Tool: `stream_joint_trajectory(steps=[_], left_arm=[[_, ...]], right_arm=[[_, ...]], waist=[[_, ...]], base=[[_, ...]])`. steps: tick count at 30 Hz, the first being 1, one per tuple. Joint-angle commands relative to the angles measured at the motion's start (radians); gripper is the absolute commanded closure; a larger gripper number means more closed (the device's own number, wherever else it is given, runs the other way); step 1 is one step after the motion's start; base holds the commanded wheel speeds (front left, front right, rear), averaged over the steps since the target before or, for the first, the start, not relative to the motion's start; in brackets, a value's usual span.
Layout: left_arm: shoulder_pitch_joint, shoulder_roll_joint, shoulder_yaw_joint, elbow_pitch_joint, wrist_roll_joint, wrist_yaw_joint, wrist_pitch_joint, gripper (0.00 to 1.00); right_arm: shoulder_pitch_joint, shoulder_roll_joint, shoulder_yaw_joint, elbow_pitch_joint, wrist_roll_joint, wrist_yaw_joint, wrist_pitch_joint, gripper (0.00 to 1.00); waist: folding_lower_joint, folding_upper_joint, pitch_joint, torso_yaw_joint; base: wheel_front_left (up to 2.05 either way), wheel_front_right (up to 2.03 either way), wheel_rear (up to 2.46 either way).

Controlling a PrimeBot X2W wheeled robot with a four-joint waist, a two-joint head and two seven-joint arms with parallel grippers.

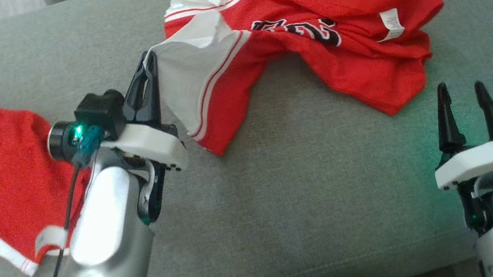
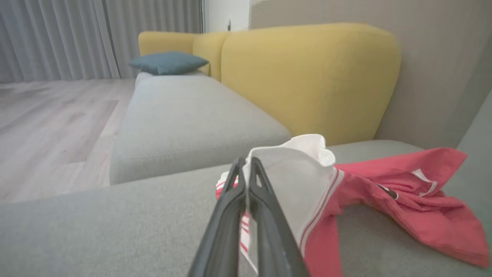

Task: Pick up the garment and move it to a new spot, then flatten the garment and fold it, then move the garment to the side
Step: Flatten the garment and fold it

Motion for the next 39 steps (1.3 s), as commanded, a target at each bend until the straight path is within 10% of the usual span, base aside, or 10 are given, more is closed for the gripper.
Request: stream_joint_trajectory(steps=[1, 12, 36, 37, 39], left_arm=[[0.006, 0.023, 0.039, -0.109, 0.017, 0.006, -0.012, 1.00], [0.103, 0.018, 0.075, -0.356, 0.075, 0.062, -0.012, 1.00], [0.144, 0.012, 0.065, -0.332, 0.085, 0.049, -0.012, 1.00], [0.144, 0.012, 0.065, -0.331, 0.085, 0.048, -0.012, 1.00], [0.145, 0.011, 0.065, -0.328, 0.086, 0.049, -0.012, 1.00]], right_arm=[[-0.017, -0.004, 0.011, -0.001, 0.019, -0.001, 0.020, 0.00], [-0.066, -0.004, 0.053, 0.164, 0.120, -0.001, 0.065, 0.00], [-0.106, -0.004, 0.208, 0.327, 0.164, -0.001, 0.089, 0.00], [-0.108, -0.004, 0.215, 0.332, 0.168, -0.001, 0.091, 0.13], [-0.111, -0.004, 0.223, 0.342, 0.170, -0.001, 0.093, 0.78]], waist=[[0.0000, 0.0000, -0.007, 0.014], [0.0000, 0.0000, -0.003, 0.066], [0.0000, 0.0000, -0.012, 0.110], [0.0000, 0.0000, -0.012, 0.112], [0.0000, 0.0000, -0.015, 0.114]], base=[[0.00, 0.00, 0.00], [0.00, 0.00, 0.00], [0.00, 0.00, 0.00], [0.00, 0.00, 0.00], [0.00, 0.00, 0.00]])
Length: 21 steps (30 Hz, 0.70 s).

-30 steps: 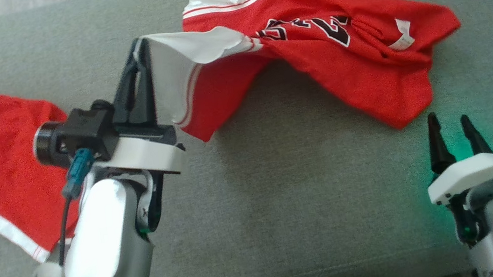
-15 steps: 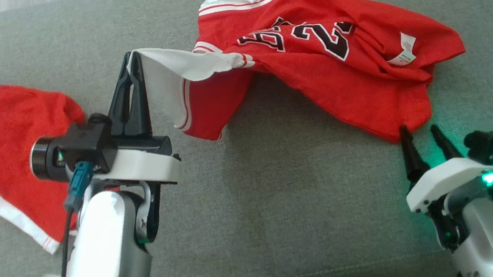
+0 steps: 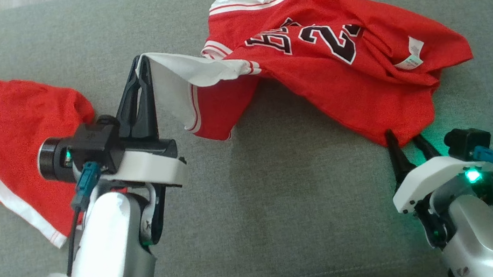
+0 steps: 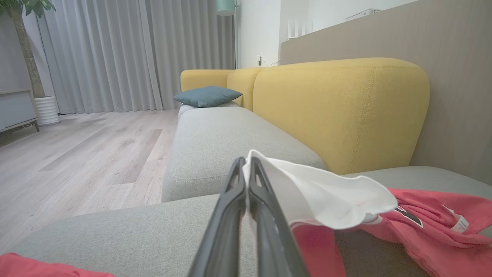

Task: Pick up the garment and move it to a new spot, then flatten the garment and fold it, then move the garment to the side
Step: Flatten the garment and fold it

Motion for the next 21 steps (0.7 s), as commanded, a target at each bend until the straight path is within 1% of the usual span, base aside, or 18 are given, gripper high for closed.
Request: stream_joint_trajectory(steps=[1, 8, 10, 11, 13, 17, 21], left_arm=[[-0.015, 0.012, 0.034, -0.028, -0.001, -0.002, -0.006, 1.00], [0.004, 0.014, 0.047, -0.023, 0.009, 0.000, -0.006, 1.00], [0.010, 0.019, 0.053, -0.028, 0.017, 0.001, -0.006, 1.00], [0.015, 0.022, 0.061, -0.034, 0.021, 0.002, -0.006, 1.00], [0.019, 0.026, 0.068, -0.046, 0.025, 0.001, -0.006, 1.00], [0.019, 0.035, 0.083, -0.092, 0.034, -0.002, -0.006, 1.00], [0.005, 0.045, 0.103, -0.159, 0.040, -0.009, -0.006, 1.00]], right_arm=[[-0.021, 0.000, 0.036, -0.004, 0.003, -0.001, 0.007, 1.00], [-0.029, 0.000, -0.014, -0.025, -0.049, -0.001, -0.018, 1.00], [-0.034, 0.000, -0.053, -0.058, -0.088, -0.001, -0.025, 1.00], [-0.039, -0.013, -0.082, -0.108, -0.131, -0.001, -0.023, 1.00], [-0.045, -0.032, -0.097, -0.174, -0.159, -0.001, -0.011, 1.00], [-0.059, -0.097, -0.068, -0.327, -0.179, -0.001, 0.044, 1.00], [-0.079, -0.180, -0.027, -0.480, -0.161, -0.001, 0.104, 1.00]], waist=[[0.0000, 0.0000, -0.004, 0.000], [0.0000, 0.0000, -0.036, -0.015], [0.0000, 0.0000, -0.047, -0.024], [0.0000, 0.0000, -0.059, -0.033], [0.0000, 0.0000, -0.073, -0.041], [0.0000, 0.0000, -0.102, -0.053], [0.0000, 0.0000, -0.135, -0.055]], base=[[0.00, 0.00, 0.00], [0.00, 0.00, 0.00], [0.00, 0.00, 0.00], [0.00, 0.00, 0.00], [0.00, 0.00, 0.00], [0.00, 0.00, 0.00], [0.00, 0.00, 0.00]])
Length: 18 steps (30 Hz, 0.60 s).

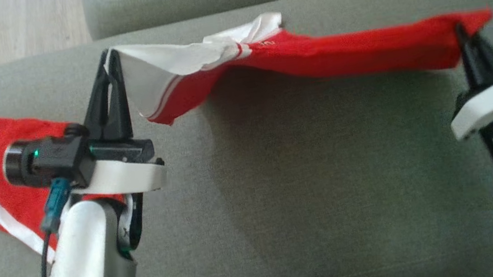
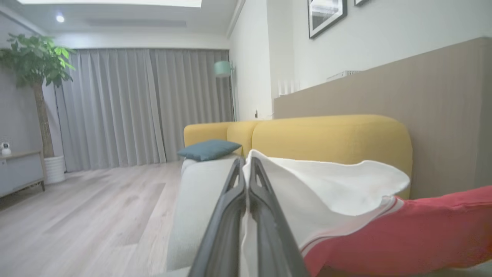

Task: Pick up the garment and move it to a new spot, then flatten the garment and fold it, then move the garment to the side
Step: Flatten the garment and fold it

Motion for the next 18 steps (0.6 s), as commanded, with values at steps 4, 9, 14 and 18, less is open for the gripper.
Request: stream_joint_trajectory(steps=[4, 9, 14, 18], left_arm=[[-0.070, 0.041, 0.051, -0.114, 0.025, -0.014, -0.006, 1.00], [-0.108, 0.057, 0.075, -0.229, 0.033, -0.019, -0.006, 1.00], [-0.103, 0.067, 0.083, -0.316, 0.034, -0.023, -0.006, 1.00], [-0.093, 0.080, 0.080, -0.347, 0.030, -0.036, -0.006, 1.00]], right_arm=[[-0.080, -0.073, 0.046, -0.143, 0.042, -0.001, 0.046, 1.00], [-0.100, -0.109, 0.068, -0.244, 0.086, -0.001, 0.085, 1.00], [-0.067, -0.073, 0.047, -0.325, 0.159, -0.001, 0.163, 1.00], [-0.031, -0.040, 0.015, -0.417, 0.236, -0.001, 0.260, 1.00]], waist=[[0.0000, -0.0001, -0.046, -0.001], [0.0000, -0.0001, -0.092, -0.003], [0.0000, -0.0001, -0.118, -0.012], [0.0000, -0.0001, -0.125, -0.022]], base=[[0.00, 0.00, 0.00], [0.00, 0.00, 0.00], [0.00, 0.00, 0.00], [0.00, 0.00, 0.00]])
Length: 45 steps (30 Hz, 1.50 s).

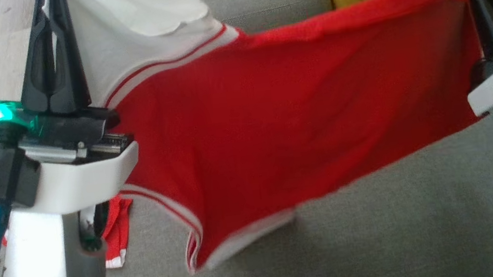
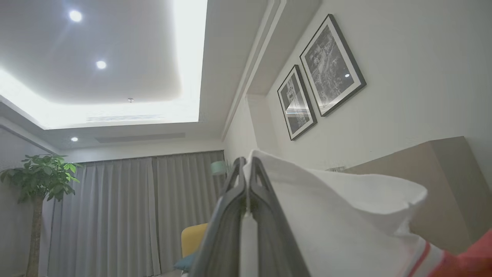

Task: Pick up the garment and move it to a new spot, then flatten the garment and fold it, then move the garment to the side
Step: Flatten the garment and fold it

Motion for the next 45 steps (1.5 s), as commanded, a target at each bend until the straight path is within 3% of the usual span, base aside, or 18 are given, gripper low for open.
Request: stream_joint_trajectory(steps=[1, 6, 11, 16, 21, 25, 29, 32, 38, 45], left_arm=[[-0.038, 0.030, 0.043, -0.033, 0.001, -0.005, -0.004, 1.00], [-0.086, 0.074, 0.037, 0.016, -0.005, -0.048, 0.066, 1.00], [-0.207, 0.114, 0.024, 0.108, -0.018, -0.091, 0.124, 1.00], [-0.477, 0.146, 0.012, 0.294, -0.046, -0.121, 0.160, 1.00], [-0.809, 0.151, -0.014, 0.504, -0.038, -0.131, 0.124, 1.00], [-1.023, 0.130, 0.000, 0.645, -0.018, -0.094, 0.038, 1.00], [-1.133, 0.110, 0.001, 0.719, -0.005, -0.067, 0.000, 1.00], [-1.140, 0.097, -0.022, 0.709, 0.007, -0.072, -0.004, 1.00], [-1.004, 0.094, -0.078, 0.639, 0.039, -0.074, -0.004, 1.00], [-0.712, 0.184, -0.206, 0.545, 0.110, -0.074, -0.004, 1.00]], right_arm=[[-0.018, 0.006, -0.005, -0.060, 0.015, -0.001, 0.029, 1.00], [-0.021, 0.046, -0.051, -0.125, 0.028, -0.001, 0.168, 1.00], [-0.106, 0.048, -0.036, -0.087, 0.022, -0.001, 0.244, 1.00], [-0.362, 0.027, -0.033, 0.102, 0.029, -0.001, 0.263, 1.00], [-0.706, -0.020, -0.052, 0.379, 0.001, -0.001, 0.136, 1.00], [-0.935, -0.035, -0.079, 0.576, -0.040, -0.001, -0.060, 1.00], [-1.060, -0.022, -0.094, 0.740, -0.011, -0.001, -0.230, 1.00], [-1.084, -0.015, -0.082, 0.842, 0.036, -0.001, -0.302, 1.00], [-0.999, -0.012, 0.036, 0.974, 0.162, -0.001, -0.307, 1.00], [-0.798, -0.041, 0.224, 1.030, 0.294, -0.001, -0.220, 1.00]], waist=[[0.0000, -0.0001, 0.001, -0.006], [0.0000, -0.0001, 0.030, -0.024], [0.0000, -0.0001, 0.102, -0.035], [0.0000, -0.0001, 0.265, -0.030], [0.0000, -0.0001, 0.423, 0.005], [0.0000, -0.0001, 0.491, 0.036], [0.0000, -0.0001, 0.522, 0.057], [0.0000, -0.0001, 0.541, 0.070], [0.0000, -0.0001, 0.553, 0.094], [0.0000, -0.0001, 0.492, 0.097]], base=[[0.00, 0.00, 0.00], [0.00, 0.00, 0.00], [0.00, 0.00, 0.00], [0.00, 0.00, 0.00], [0.00, 0.00, 0.00], [0.00, 0.00, 0.00], [0.00, 0.00, 0.00], [0.00, 0.00, 0.00], [0.00, 0.00, 0.00], [0.00, 0.00, 0.00]])
